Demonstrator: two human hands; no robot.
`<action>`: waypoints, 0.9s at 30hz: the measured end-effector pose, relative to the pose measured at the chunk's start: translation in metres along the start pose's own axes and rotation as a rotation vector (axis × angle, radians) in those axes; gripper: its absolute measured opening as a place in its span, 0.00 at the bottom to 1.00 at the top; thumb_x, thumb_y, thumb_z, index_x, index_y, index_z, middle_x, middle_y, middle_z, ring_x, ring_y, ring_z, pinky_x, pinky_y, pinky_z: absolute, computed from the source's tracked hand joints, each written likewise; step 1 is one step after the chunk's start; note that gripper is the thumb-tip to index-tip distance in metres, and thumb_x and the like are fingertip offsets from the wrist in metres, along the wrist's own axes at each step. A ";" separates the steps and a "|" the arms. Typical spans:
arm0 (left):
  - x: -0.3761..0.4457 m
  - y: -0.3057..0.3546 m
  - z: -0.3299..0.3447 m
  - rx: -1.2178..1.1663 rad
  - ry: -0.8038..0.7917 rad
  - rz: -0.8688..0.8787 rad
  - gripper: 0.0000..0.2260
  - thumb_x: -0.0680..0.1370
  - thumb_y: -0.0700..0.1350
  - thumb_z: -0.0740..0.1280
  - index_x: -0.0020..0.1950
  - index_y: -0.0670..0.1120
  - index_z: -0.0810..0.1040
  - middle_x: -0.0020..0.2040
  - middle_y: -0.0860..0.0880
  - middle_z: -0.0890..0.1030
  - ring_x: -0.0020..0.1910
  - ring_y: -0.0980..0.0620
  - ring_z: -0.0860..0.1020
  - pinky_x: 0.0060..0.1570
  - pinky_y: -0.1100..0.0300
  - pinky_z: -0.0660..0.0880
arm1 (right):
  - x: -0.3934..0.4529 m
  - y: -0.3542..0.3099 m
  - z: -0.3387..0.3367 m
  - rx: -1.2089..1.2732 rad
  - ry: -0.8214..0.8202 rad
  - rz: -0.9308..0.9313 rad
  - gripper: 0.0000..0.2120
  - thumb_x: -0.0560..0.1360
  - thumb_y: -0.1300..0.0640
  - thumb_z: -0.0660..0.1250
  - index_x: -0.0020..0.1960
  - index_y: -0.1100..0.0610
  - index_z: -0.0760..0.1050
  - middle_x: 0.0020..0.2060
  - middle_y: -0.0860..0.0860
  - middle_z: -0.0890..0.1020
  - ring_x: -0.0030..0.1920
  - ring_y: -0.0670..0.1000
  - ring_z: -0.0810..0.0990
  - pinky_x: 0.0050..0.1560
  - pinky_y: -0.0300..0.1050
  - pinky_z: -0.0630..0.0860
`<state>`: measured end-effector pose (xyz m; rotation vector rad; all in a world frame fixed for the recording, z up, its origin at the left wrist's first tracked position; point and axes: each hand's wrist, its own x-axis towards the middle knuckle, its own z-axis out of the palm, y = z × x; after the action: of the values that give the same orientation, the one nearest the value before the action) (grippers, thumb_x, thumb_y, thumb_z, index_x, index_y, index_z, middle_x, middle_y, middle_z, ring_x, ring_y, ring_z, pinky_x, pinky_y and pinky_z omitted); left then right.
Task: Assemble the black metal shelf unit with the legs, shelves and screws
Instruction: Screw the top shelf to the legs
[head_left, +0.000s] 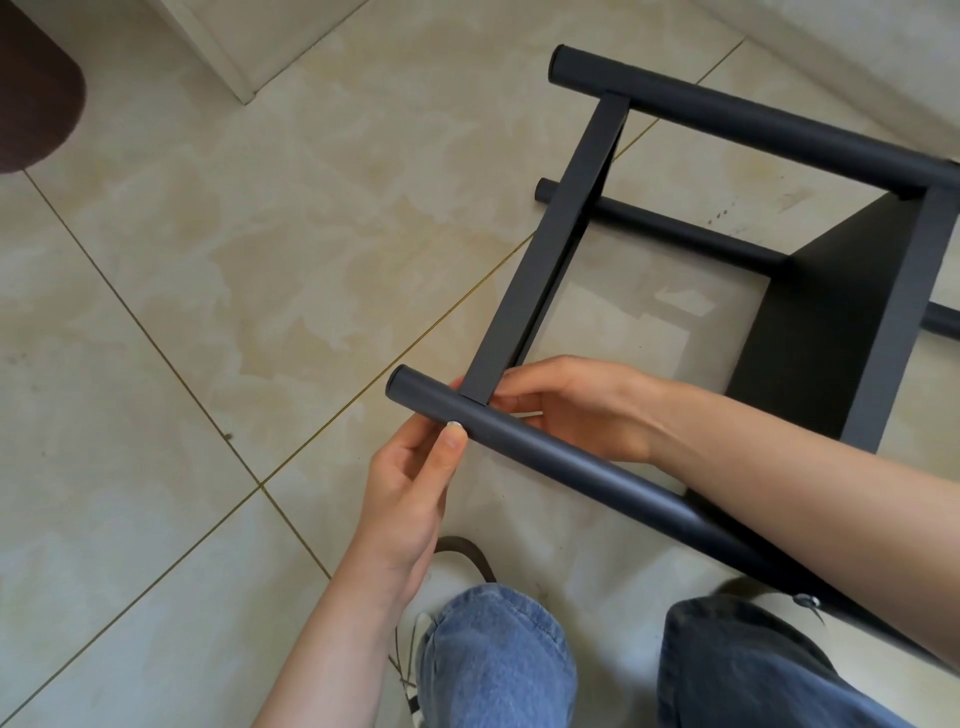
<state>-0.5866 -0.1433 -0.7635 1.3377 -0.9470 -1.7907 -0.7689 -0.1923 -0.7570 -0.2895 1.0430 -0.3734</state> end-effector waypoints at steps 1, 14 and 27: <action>0.000 0.000 0.000 -0.001 0.001 -0.001 0.19 0.71 0.55 0.70 0.60 0.50 0.81 0.59 0.49 0.85 0.65 0.51 0.79 0.72 0.49 0.68 | 0.001 0.000 0.001 -0.026 0.012 -0.009 0.20 0.78 0.53 0.66 0.67 0.60 0.76 0.54 0.53 0.78 0.51 0.52 0.76 0.46 0.41 0.76; 0.000 0.005 0.000 0.009 -0.005 -0.027 0.21 0.68 0.62 0.77 0.57 0.54 0.85 0.59 0.48 0.84 0.65 0.50 0.79 0.70 0.50 0.69 | 0.003 0.000 0.001 -0.028 0.013 -0.026 0.14 0.77 0.53 0.66 0.60 0.58 0.79 0.51 0.54 0.78 0.46 0.50 0.77 0.43 0.39 0.77; 0.003 0.000 -0.002 0.030 0.000 -0.024 0.21 0.71 0.56 0.70 0.61 0.49 0.81 0.59 0.47 0.84 0.66 0.48 0.78 0.74 0.45 0.67 | 0.004 -0.001 -0.004 -0.045 0.047 -0.026 0.17 0.77 0.53 0.68 0.60 0.63 0.80 0.49 0.55 0.79 0.47 0.52 0.77 0.48 0.43 0.75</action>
<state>-0.5850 -0.1459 -0.7649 1.3735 -0.9654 -1.8011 -0.7704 -0.1947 -0.7615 -0.3360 1.0954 -0.3824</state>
